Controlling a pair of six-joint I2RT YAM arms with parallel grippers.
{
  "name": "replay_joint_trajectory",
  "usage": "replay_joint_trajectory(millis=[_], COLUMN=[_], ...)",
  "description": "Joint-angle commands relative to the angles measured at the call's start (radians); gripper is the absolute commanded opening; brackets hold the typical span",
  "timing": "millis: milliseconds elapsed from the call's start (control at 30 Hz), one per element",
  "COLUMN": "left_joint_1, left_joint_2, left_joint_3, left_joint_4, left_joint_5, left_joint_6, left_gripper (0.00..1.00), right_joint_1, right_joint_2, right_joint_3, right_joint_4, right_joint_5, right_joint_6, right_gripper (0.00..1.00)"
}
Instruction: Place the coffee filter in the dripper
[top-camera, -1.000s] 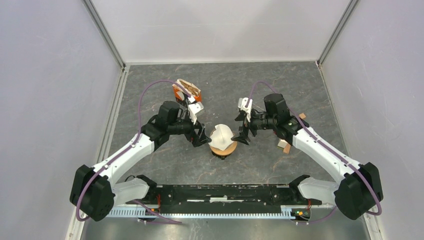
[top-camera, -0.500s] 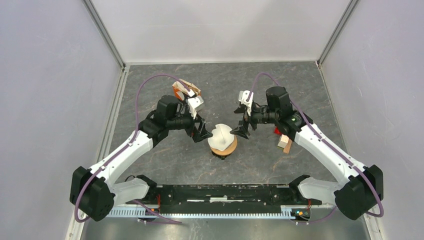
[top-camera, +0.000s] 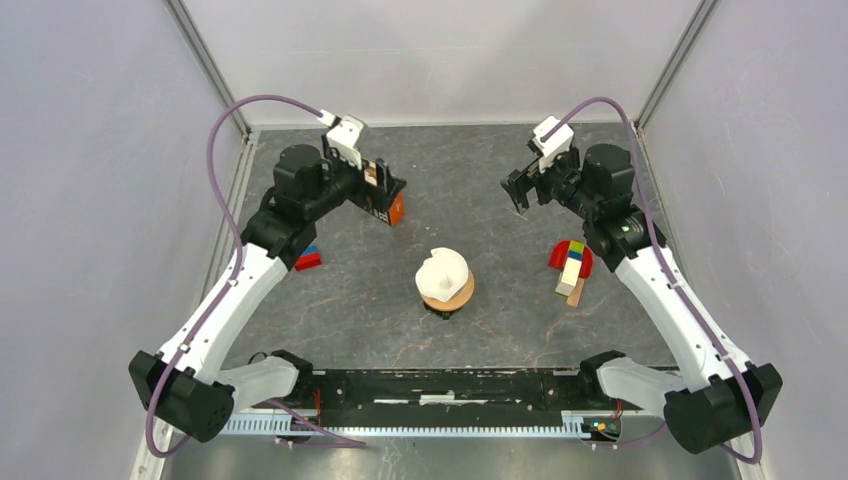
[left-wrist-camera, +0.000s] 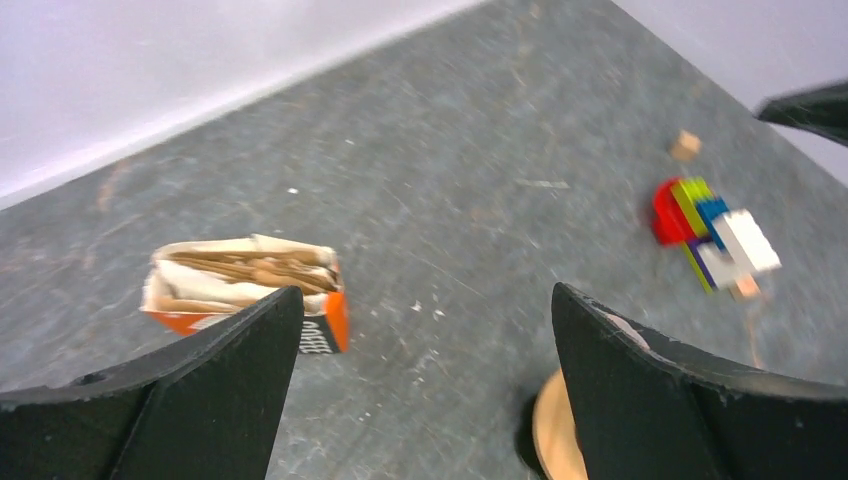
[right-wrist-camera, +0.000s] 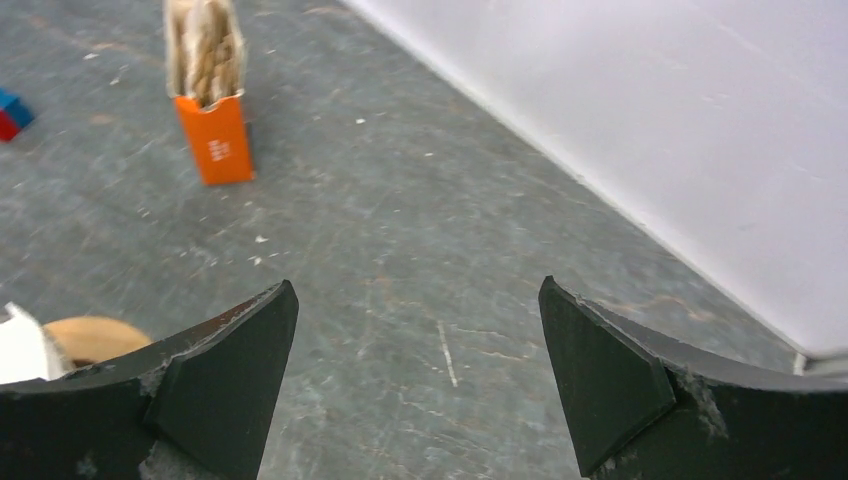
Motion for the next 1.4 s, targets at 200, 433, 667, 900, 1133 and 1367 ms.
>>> replay_joint_trajectory(millis=[200, 433, 667, 900, 1133, 1367], left_joint_1=[0.072, 0.088, 0.104, 0.104, 0.106, 0.106], left_joint_2=[-0.019, -0.072, -0.093, -0.090, -0.090, -0.089], left_joint_3=[0.025, -0.054, -0.086, -0.102, -0.118, -0.134], left_joint_4=[0.129, 0.240, 0.240, 0.240, 0.240, 0.274], left_joint_5=[-0.249, -0.346, -0.346, -0.297, -0.269, -0.237], left_joint_6=[-0.079, -0.009, -0.015, -0.030, -0.035, -0.034], left_gripper=[1.00, 1.00, 1.00, 1.00, 1.00, 1.00], right_joint_1=[0.003, 0.003, 0.003, 0.002, 0.003, 0.003], right_joint_2=[-0.081, -0.085, -0.090, -0.095, -0.097, -0.091], right_joint_3=[0.002, 0.007, -0.013, -0.023, -0.022, -0.019], right_joint_4=[0.120, 0.122, 0.119, 0.119, 0.112, 0.113], right_joint_5=[0.295, 0.299, 0.265, 0.268, 0.265, 0.255], right_joint_6=[-0.014, -0.026, -0.024, -0.030, -0.033, -0.032], right_gripper=[0.98, 0.98, 0.98, 0.98, 0.98, 0.98])
